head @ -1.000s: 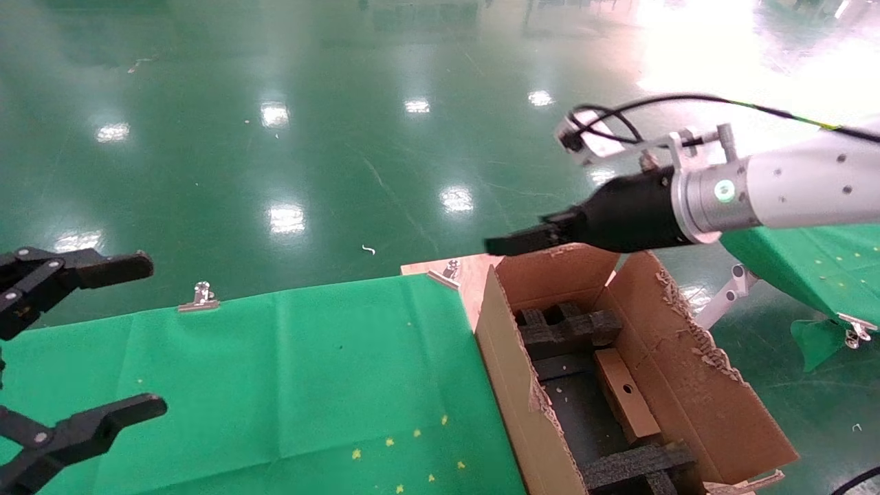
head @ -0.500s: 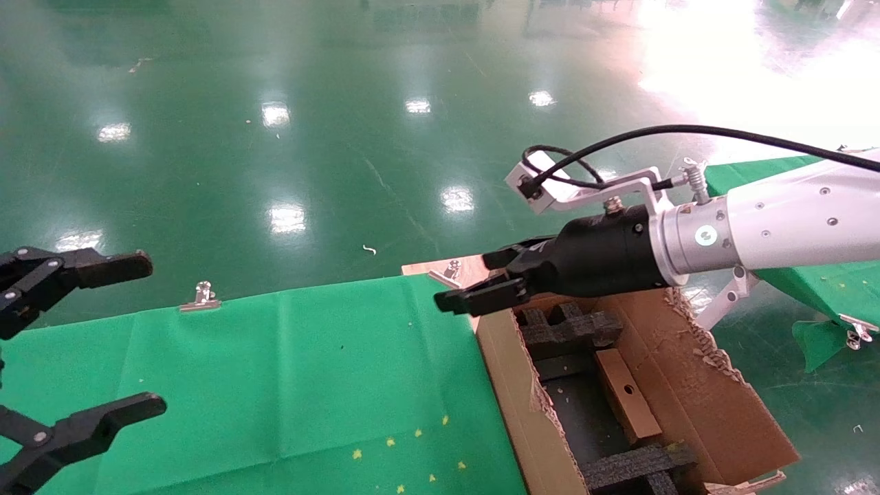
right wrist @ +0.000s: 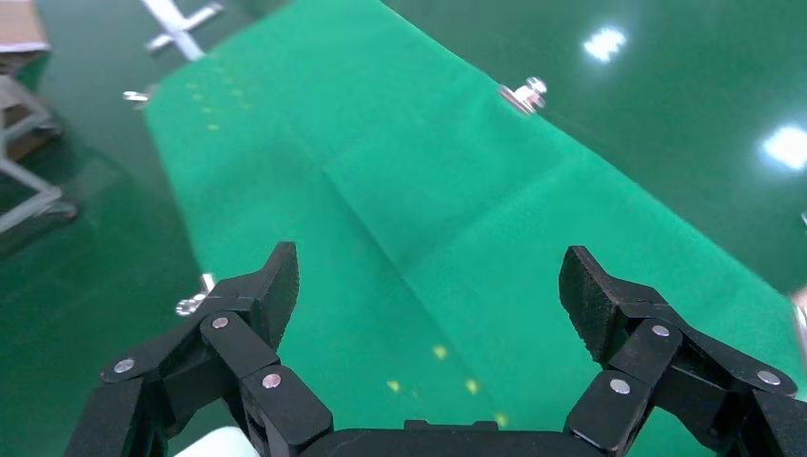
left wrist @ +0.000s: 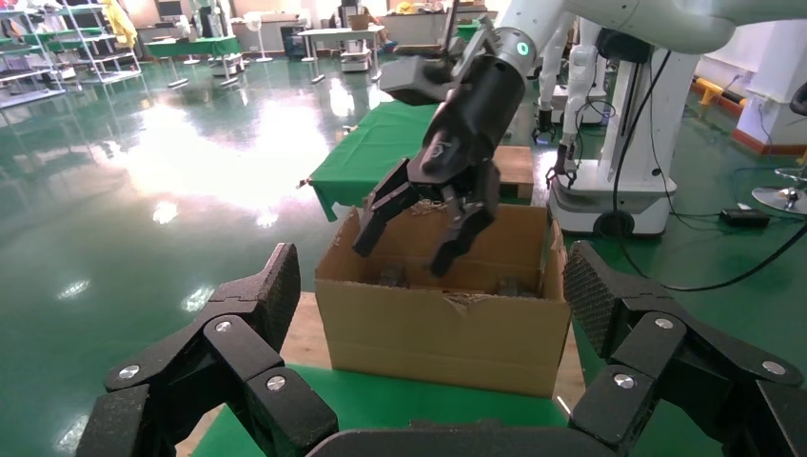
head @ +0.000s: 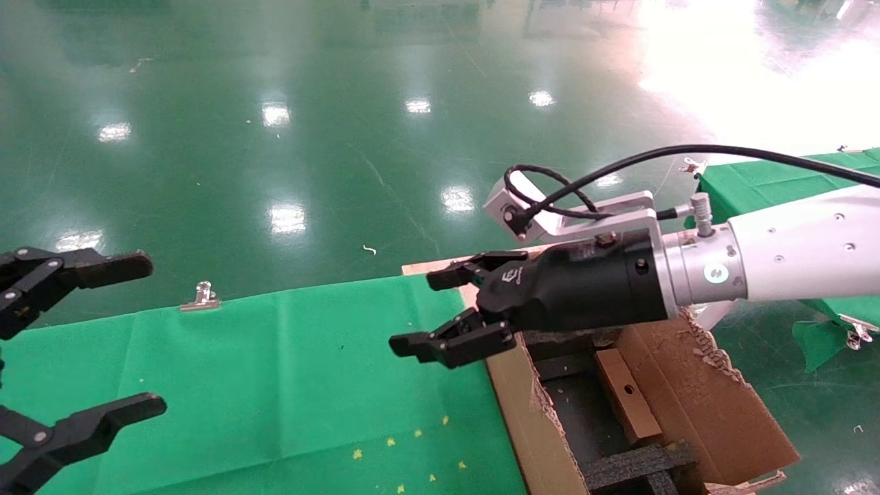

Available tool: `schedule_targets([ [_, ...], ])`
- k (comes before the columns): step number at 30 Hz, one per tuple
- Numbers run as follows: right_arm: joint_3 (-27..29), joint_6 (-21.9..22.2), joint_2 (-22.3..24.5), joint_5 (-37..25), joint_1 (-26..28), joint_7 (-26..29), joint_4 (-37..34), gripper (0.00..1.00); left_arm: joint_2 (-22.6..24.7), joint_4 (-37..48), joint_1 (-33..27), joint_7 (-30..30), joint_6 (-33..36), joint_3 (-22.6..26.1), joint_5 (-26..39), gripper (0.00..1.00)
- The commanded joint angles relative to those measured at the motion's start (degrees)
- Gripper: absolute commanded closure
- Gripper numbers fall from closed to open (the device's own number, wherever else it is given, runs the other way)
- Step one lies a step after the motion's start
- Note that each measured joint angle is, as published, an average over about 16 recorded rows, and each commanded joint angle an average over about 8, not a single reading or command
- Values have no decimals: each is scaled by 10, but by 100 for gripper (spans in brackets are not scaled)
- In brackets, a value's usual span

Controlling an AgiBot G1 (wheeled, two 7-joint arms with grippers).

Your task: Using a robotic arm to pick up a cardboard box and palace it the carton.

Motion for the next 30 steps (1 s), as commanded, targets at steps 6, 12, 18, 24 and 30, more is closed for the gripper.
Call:
schedule_targets([
  [6,72,-35,-6,52,-56,-88,-4,0,0,0,0,0,0,0,0,0],
  [12,134,-64,-11,96,-104,-163,-7,0,0,0,0,0,0,0,0,0],
  [18,195,-94,-17,141,-152,-239,-10,0,0,0,0,0,0,0,0,0],
  [24,251,-121,-21,181,-196,-307,-12,0,0,0,0,0,0,0,0,0],
  [30,286,-137,-24,206,-223,-343,-14,0,0,0,0,0,0,0,0,0],
])
